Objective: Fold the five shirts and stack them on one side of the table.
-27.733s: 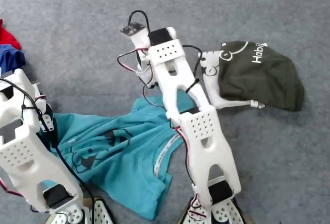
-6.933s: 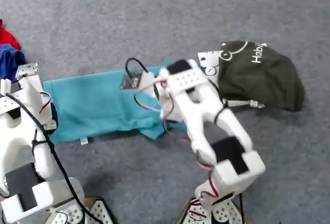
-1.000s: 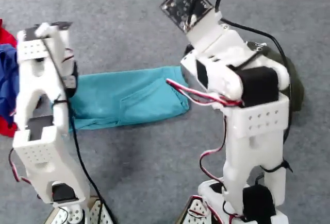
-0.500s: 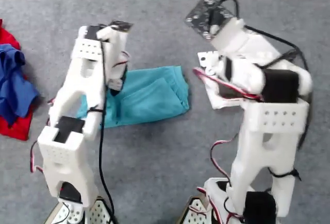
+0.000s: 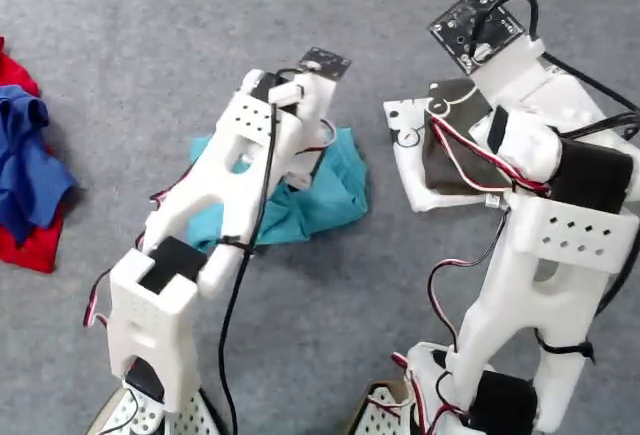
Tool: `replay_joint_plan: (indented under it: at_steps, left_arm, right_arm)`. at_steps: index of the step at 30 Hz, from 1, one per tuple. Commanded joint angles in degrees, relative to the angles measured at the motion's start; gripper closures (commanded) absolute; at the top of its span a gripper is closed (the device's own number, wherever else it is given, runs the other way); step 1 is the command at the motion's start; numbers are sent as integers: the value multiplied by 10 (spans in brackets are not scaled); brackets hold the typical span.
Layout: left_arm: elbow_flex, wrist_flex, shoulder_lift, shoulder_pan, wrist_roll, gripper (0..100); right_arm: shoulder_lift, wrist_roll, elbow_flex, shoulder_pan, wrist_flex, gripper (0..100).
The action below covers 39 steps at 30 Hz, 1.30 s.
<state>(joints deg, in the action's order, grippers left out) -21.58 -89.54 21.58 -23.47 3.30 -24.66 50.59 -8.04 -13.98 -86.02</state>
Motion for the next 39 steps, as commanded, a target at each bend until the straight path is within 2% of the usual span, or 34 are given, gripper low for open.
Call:
replay_joint_plan:
  at_steps: [1,13,20,29,35,39]
  left_arm:
    - [0,38,-32,-12,24,971]
    - [5,128,-31,-12,105,971]
    - [0,136,-32,-15,147,971]
    - [-7,162,-25,-58,166,971]
    - [-14,181,-5,-58,207,971]
    - [-8,185,-4,-61,210,971]
  right_arm:
    - [-9,4,-22,-14,7,984]
    - [-10,4,-22,-13,6,984]
    - [-8,4,-22,-12,7,984]
    - [-10,4,-22,-11,11,984]
    - [-9,4,-22,-11,11,984]
    - [-9,4,-22,-11,11,984]
